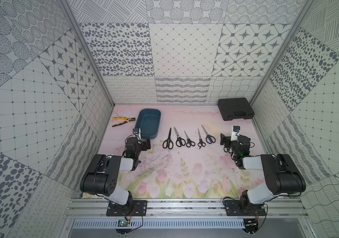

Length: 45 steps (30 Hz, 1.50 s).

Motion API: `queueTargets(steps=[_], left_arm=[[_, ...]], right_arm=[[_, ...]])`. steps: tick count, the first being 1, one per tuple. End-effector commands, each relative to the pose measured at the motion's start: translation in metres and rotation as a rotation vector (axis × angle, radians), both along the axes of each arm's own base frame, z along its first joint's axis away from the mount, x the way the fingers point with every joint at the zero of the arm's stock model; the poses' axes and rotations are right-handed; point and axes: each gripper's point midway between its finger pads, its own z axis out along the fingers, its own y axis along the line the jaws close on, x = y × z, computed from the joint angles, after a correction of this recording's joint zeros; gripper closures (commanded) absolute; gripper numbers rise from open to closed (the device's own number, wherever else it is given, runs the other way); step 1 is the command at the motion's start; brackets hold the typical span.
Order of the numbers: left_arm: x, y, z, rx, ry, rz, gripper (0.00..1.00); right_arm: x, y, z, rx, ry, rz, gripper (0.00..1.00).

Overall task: Put the scissors into the storage box
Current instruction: Move the storage box to the center of the board.

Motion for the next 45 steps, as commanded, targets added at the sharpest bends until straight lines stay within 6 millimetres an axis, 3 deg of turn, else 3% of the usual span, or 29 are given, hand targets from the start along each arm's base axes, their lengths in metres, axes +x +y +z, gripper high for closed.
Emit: queueTargets(steps=[1, 14, 15, 17, 18, 20, 22, 23, 27, 29, 31, 36, 41, 45], left_arm=[[0.003, 0.001, 0.004, -0.010, -0.015, -0.002, 0.01], [0.002, 0.001, 0.004, -0.011, -0.013, -0.005, 0.01], [0.003, 0.004, 0.011, 0.009, -0.038, 0.012, 0.01], [-0.006, 0.006, 0.048, 0.090, -0.051, 0.083, 0.01], [-0.013, -0.002, 0.087, 0.088, -0.096, 0.095, 0.02], [-0.023, -0.003, 0.143, -0.075, -0.129, 0.123, 0.11], [-0.012, 0.013, 0.160, -0.270, 0.051, 0.148, 0.15], [-0.003, 0.019, 0.157, -0.310, 0.152, 0.147, 0.15], [0.032, 0.026, 0.116, -0.285, 0.536, 0.122, 0.12], [0.049, 0.021, 0.107, -0.294, 0.634, 0.091, 0.13], [0.061, 0.020, 0.092, -0.289, 0.717, 0.073, 0.12], [0.084, 0.030, 0.053, -0.206, 0.877, 0.045, 0.06], [0.096, 0.022, 0.016, -0.204, 0.988, -0.012, 0.11], [0.093, 0.020, -0.010, -0.169, 1.039, -0.017, 0.25]], right_arm=[[0.005, 0.001, 0.008, 0.005, -0.031, 0.004, 0.03], [0.005, -0.001, 0.008, 0.025, -0.030, 0.010, 0.03], [0.006, -0.002, 0.010, 0.025, -0.037, 0.003, 0.03], [0.004, -0.004, 0.039, -0.012, -0.045, -0.054, 0.04], [0.000, 0.002, 0.062, -0.027, 0.011, -0.060, 0.04], [-0.007, 0.032, 0.122, -0.030, -0.022, 0.005, 0.07], [-0.017, 0.084, 0.155, 0.012, -0.027, 0.148, 0.04], [-0.020, 0.107, 0.159, 0.035, 0.015, 0.205, 0.04], [-0.041, 0.200, 0.141, 0.028, 0.230, 0.384, 0.03], [-0.051, 0.231, 0.134, 0.049, 0.306, 0.447, 0.03], [-0.057, 0.249, 0.133, 0.097, 0.380, 0.481, 0.04], [-0.074, 0.263, 0.145, 0.156, 0.452, 0.509, 0.03], [-0.095, 0.255, 0.126, 0.122, 0.563, 0.487, 0.04], [-0.103, 0.236, 0.109, 0.077, 0.595, 0.419, 0.04]])
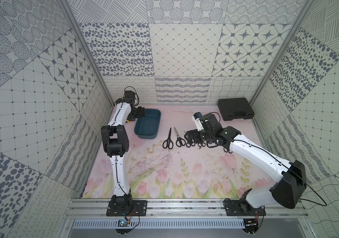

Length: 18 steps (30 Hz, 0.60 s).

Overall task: Put the scissors into the storage box
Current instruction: Move the storage box to the center of the board.

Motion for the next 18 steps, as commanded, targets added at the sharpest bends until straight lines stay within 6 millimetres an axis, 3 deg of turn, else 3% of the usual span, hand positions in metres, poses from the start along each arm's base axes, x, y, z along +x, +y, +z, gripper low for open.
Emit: queueTargets(steps=[1, 6, 9, 13, 18], left_arm=[[-0.058, -0.014, -0.039, -0.033, 0.296, -0.088, 0.30], [-0.066, -0.015, -0.052, -0.018, 0.335, -0.081, 0.70], [-0.074, -0.015, -0.044, 0.003, 0.328, -0.064, 0.84], [-0.093, -0.019, -0.030, 0.020, 0.288, -0.053, 0.90], [-0.137, -0.022, -0.029, 0.013, 0.311, -0.038, 0.94]], right_arm=[[-0.013, -0.019, -0.013, -0.060, 0.041, -0.050, 0.04], [-0.013, -0.040, -0.029, -0.166, 0.038, -0.103, 0.04], [-0.012, -0.041, -0.037, -0.201, 0.068, -0.104, 0.04], [-0.013, -0.034, -0.045, -0.205, 0.104, -0.097, 0.04], [-0.013, -0.029, -0.049, -0.203, 0.122, -0.097, 0.04]])
